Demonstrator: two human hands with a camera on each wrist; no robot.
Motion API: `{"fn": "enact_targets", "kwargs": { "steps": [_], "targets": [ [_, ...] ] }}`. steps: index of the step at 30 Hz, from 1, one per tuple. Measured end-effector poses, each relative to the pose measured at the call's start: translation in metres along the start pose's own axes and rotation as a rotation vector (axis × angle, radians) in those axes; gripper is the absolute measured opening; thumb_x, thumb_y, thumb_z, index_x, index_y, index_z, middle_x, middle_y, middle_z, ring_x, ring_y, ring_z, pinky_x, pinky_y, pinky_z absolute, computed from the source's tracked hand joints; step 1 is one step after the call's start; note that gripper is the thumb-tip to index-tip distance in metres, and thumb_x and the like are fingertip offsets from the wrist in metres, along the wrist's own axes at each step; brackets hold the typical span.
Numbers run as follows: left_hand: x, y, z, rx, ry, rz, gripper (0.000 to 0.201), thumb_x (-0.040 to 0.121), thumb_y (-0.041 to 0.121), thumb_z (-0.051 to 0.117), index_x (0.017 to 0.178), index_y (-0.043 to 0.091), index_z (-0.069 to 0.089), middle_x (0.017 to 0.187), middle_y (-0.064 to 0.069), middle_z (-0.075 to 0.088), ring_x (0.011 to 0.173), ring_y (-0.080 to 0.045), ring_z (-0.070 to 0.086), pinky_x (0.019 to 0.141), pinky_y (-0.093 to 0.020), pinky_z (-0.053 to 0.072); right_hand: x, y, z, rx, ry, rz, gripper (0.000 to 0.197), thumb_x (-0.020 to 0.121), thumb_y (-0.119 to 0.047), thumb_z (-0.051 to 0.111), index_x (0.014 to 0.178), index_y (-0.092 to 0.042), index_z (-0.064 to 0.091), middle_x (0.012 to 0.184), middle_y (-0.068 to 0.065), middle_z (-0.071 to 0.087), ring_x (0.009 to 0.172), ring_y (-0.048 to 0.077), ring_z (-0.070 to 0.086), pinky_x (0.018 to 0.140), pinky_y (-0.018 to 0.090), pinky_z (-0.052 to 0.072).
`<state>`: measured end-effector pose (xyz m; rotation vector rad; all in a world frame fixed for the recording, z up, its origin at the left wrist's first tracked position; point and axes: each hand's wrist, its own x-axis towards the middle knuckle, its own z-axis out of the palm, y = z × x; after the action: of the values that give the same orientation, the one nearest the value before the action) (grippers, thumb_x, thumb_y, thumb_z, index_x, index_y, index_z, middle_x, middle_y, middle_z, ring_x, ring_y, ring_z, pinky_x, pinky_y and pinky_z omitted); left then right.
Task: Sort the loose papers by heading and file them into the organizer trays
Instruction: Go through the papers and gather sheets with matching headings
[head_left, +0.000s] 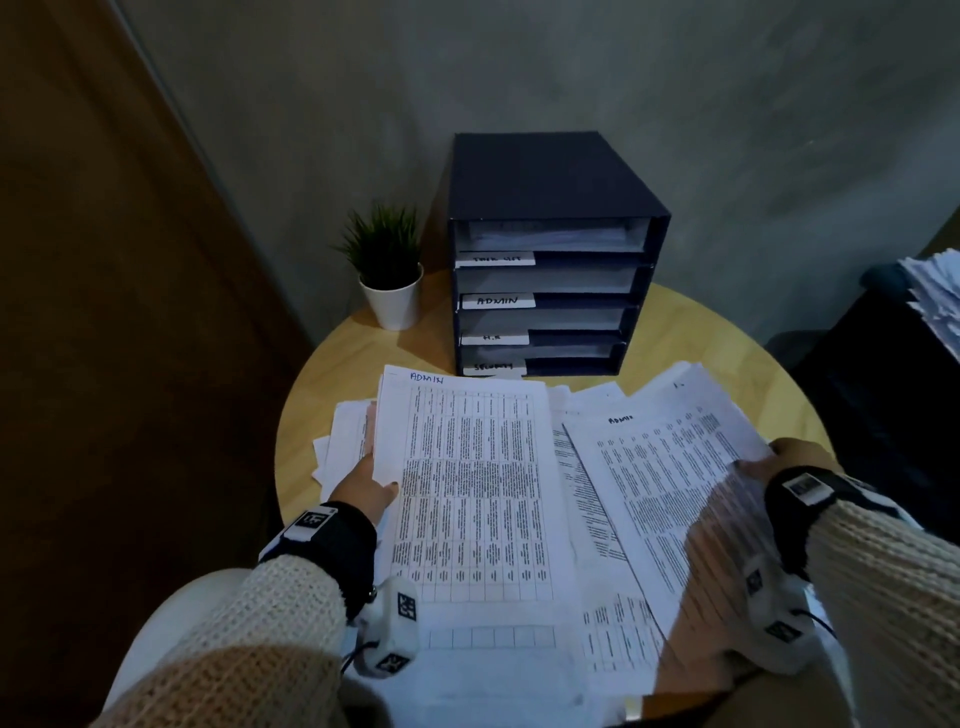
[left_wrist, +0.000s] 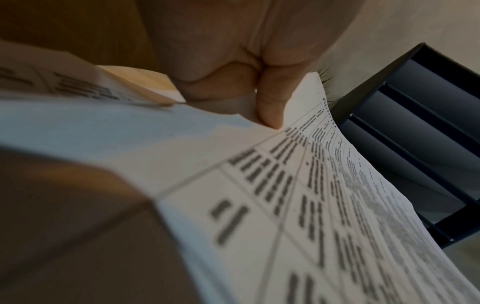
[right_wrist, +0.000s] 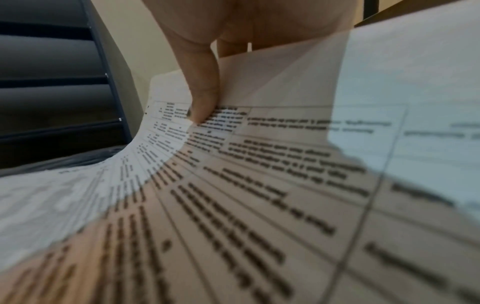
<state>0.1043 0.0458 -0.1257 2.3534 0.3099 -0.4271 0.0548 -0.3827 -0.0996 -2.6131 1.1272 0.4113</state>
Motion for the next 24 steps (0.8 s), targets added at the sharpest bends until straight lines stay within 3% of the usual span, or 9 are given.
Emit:
{"fn": "enact_targets", "kwargs": {
  "steps": [4,7,12,14,16,18,21,24],
  "targets": [
    [-0.006,0.001,-0.001,-0.048,0.044,0.014,0.053,0.095,0.008,0.048,0.145,0.013,0.030,0.137,-0.014,0.051,0.120,-0.031,0.052,0.096,-0.030,0.041,-0.009,0.009,-0.014,0.168,0.076,-0.075,0.037,0.086,-0.033,0.066,0.105,-0.002,0.062,0.096,0.017,0.063,0.084,0.028,0.056,0.072,0.027,0.037],
    [-0.010,0.001,-0.005,-0.085,0.099,0.002,0.054,0.095,0.007,0.046,0.146,0.014,0.029,0.135,-0.016,0.051,0.117,-0.034,0.053,0.094,-0.032,0.042,-0.017,0.016,-0.018,0.383,0.117,-0.156,0.030,0.080,-0.030,0.074,0.094,-0.005,0.065,0.087,0.016,0.064,0.083,0.029,0.062,0.072,0.029,0.044],
    [-0.020,0.002,-0.020,-0.033,0.134,0.014,0.053,0.097,0.003,0.040,0.147,0.008,0.022,0.144,-0.015,0.040,0.122,-0.032,0.048,0.097,-0.031,0.039,-0.036,0.021,-0.030,0.834,0.029,-0.255,0.027,0.078,-0.012,0.076,0.102,-0.005,0.066,0.093,0.018,0.068,0.086,0.022,0.058,0.080,0.030,0.041],
    [-0.024,0.004,-0.024,0.008,0.132,0.018,0.053,0.098,0.002,0.037,0.148,0.006,0.018,0.149,-0.012,0.031,0.127,-0.028,0.044,0.100,-0.028,0.035,-0.044,0.019,-0.035,0.934,-0.017,-0.280,0.036,0.079,-0.010,0.074,0.112,0.000,0.064,0.075,0.003,0.072,0.082,0.022,0.059,0.082,0.030,0.041],
    [-0.029,0.005,-0.026,-0.017,0.135,0.018,0.052,0.097,0.003,0.041,0.146,0.006,0.024,0.147,-0.013,0.036,0.126,-0.030,0.045,0.095,-0.028,0.037,-0.054,0.013,-0.034,0.990,-0.048,-0.300,0.051,0.068,-0.021,0.083,0.110,0.001,0.064,0.060,-0.007,0.071,0.076,0.022,0.060,0.081,0.031,0.046],
    [-0.036,0.008,-0.025,-0.053,0.141,0.040,0.053,0.095,0.005,0.046,0.145,0.007,0.027,0.143,-0.015,0.042,0.124,-0.033,0.047,0.095,-0.029,0.039,-0.063,0.001,-0.027,1.009,-0.086,-0.309,0.053,0.066,-0.025,0.084,0.108,0.002,0.064,0.073,0.000,0.073,0.082,0.026,0.062,0.081,0.032,0.047],
    [-0.048,0.015,-0.020,-0.103,0.111,0.096,0.052,0.095,0.010,0.047,0.144,0.013,0.031,0.138,-0.014,0.049,0.120,-0.033,0.050,0.087,-0.026,0.038,-0.084,-0.025,-0.011,0.970,-0.123,-0.353,0.025,0.083,-0.015,0.071,0.106,-0.009,0.062,0.109,0.014,0.067,0.095,0.026,0.060,0.083,0.034,0.048],
    [-0.055,0.020,-0.014,-0.145,0.058,0.129,0.053,0.096,0.011,0.048,0.145,0.014,0.029,0.142,-0.012,0.046,0.124,-0.031,0.048,0.092,-0.025,0.038,-0.103,-0.049,0.009,0.938,-0.183,-0.386,0.024,0.086,-0.012,0.068,0.107,-0.015,0.058,0.115,0.007,0.062,0.100,0.025,0.059,0.080,0.033,0.048]
  ]
}}
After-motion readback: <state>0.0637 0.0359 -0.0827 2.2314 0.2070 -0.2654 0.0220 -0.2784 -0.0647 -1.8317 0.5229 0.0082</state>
